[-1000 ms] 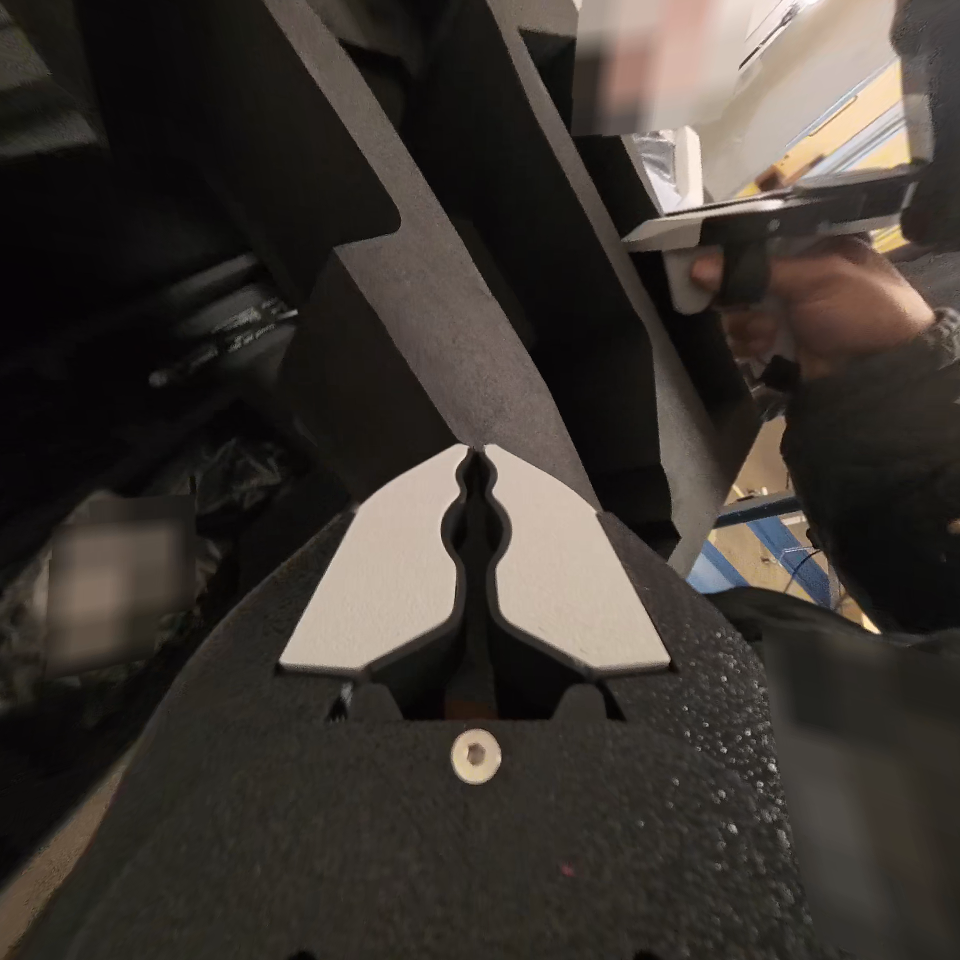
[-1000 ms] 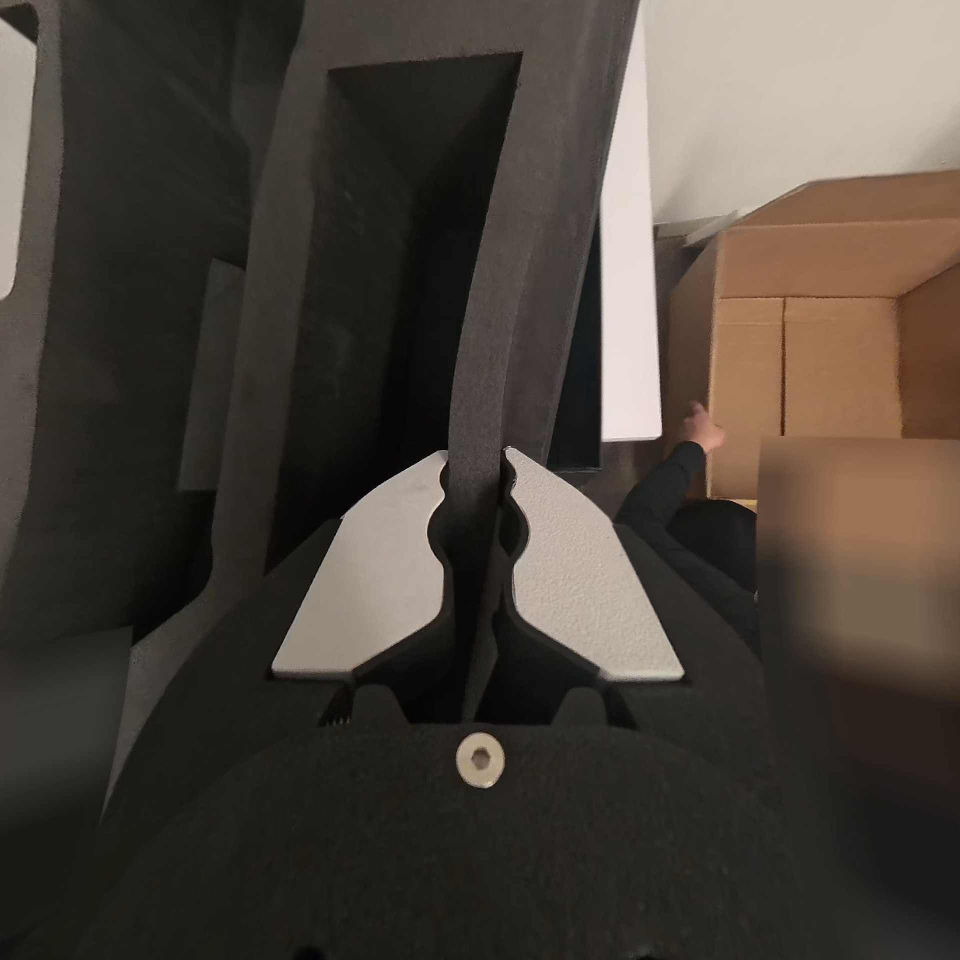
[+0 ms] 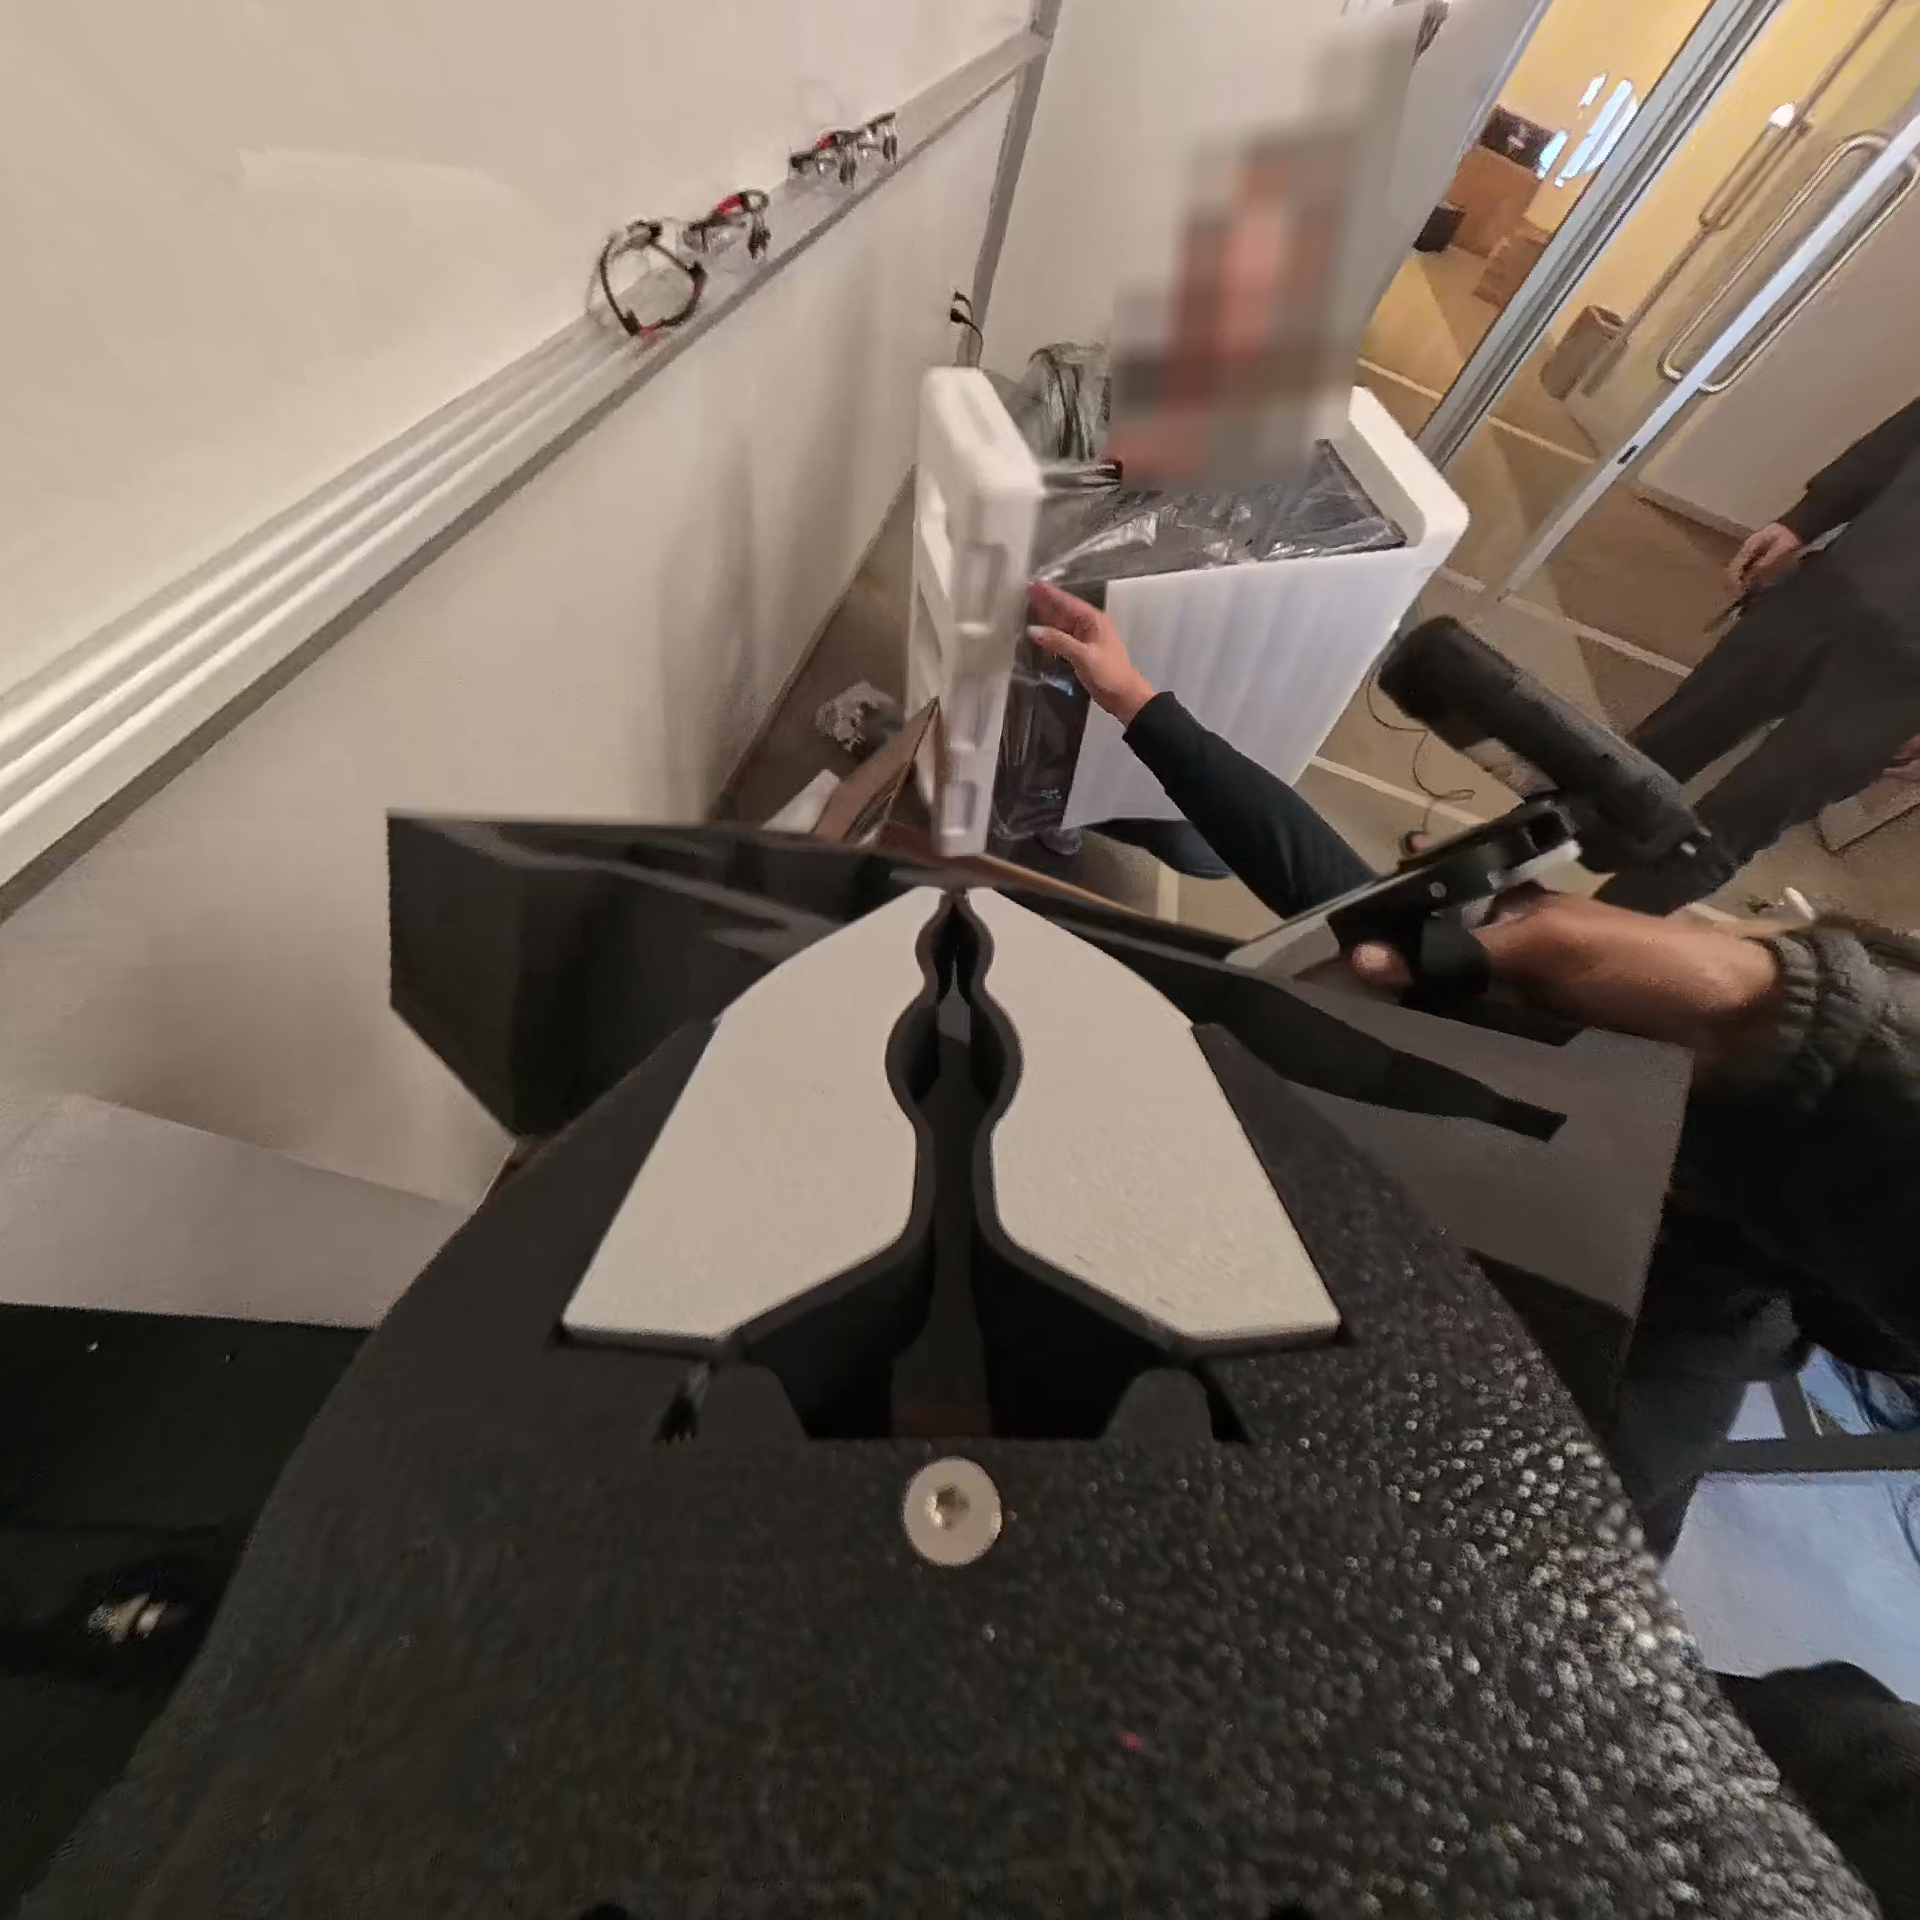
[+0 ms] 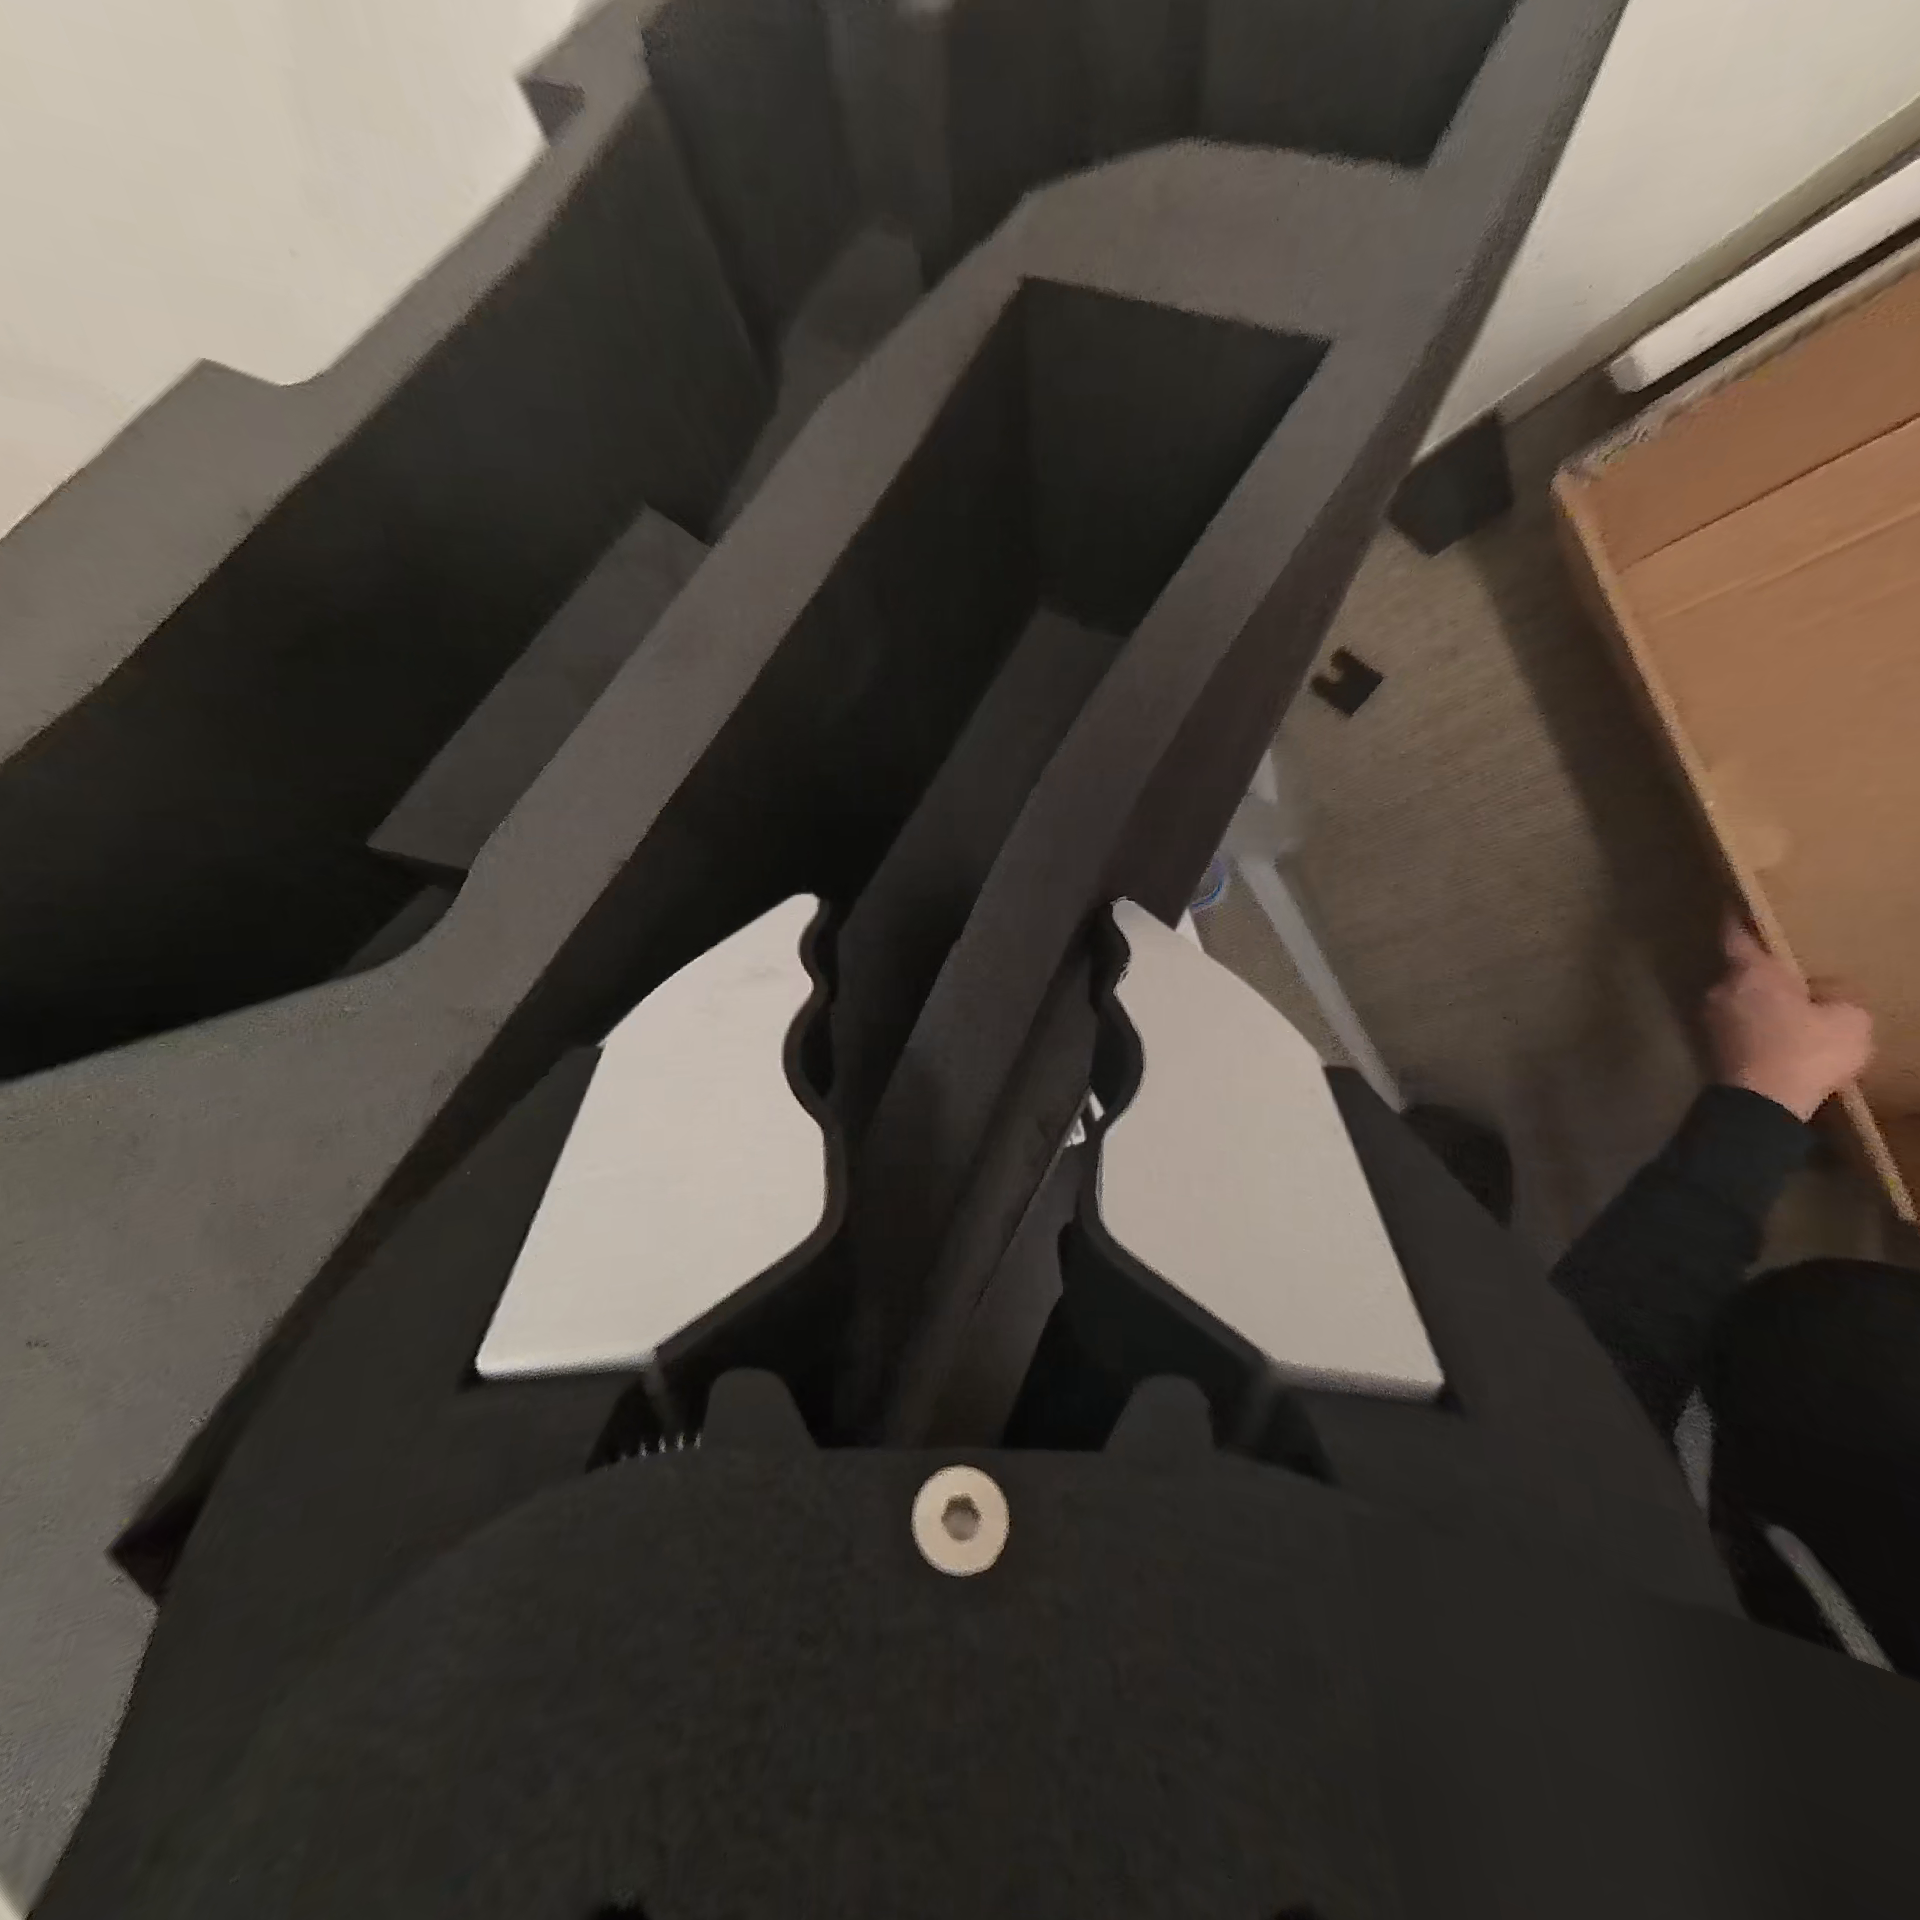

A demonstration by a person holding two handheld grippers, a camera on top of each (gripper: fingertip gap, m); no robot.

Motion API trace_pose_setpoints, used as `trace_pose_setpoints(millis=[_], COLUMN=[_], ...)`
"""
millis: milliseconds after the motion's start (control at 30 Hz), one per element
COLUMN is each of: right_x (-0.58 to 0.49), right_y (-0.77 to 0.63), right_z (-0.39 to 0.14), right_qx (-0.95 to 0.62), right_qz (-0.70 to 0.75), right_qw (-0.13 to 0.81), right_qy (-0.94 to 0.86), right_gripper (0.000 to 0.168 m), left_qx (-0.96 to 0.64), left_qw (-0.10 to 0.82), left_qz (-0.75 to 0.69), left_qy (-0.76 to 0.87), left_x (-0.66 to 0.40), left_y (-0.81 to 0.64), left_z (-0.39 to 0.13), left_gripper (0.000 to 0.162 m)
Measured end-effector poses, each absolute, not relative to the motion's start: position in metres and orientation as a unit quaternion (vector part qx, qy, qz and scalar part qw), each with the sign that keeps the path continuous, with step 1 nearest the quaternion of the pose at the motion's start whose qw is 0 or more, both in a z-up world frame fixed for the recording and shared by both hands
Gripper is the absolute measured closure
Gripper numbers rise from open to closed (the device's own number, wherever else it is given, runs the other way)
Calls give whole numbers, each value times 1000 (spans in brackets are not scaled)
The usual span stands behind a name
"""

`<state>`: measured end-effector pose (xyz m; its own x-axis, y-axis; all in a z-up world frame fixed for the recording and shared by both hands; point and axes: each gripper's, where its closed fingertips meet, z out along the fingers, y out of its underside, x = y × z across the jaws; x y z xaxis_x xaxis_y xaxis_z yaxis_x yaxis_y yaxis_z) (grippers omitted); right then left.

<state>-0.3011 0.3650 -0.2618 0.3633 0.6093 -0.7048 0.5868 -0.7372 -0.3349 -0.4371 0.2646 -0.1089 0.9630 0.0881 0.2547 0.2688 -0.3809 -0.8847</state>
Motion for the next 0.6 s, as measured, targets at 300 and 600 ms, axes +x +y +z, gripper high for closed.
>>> trace_pose_setpoints(millis=[300,600], right_x=[-336,-386], right_y=[373,371], right_z=[-316,-384], right_qx=[-833,-821], right_qz=[472,450], right_qw=[-88,-200], right_qy=[-274,-289], right_gripper=[90,61], left_qx=[-860,-868], left_qw=[493,483], left_qz=[-100,-80], left_qy=[-82,-84], left_x=[-503,-570], left_y=[352,420], left_z=[-154,-184], left_gripper=[162,162])
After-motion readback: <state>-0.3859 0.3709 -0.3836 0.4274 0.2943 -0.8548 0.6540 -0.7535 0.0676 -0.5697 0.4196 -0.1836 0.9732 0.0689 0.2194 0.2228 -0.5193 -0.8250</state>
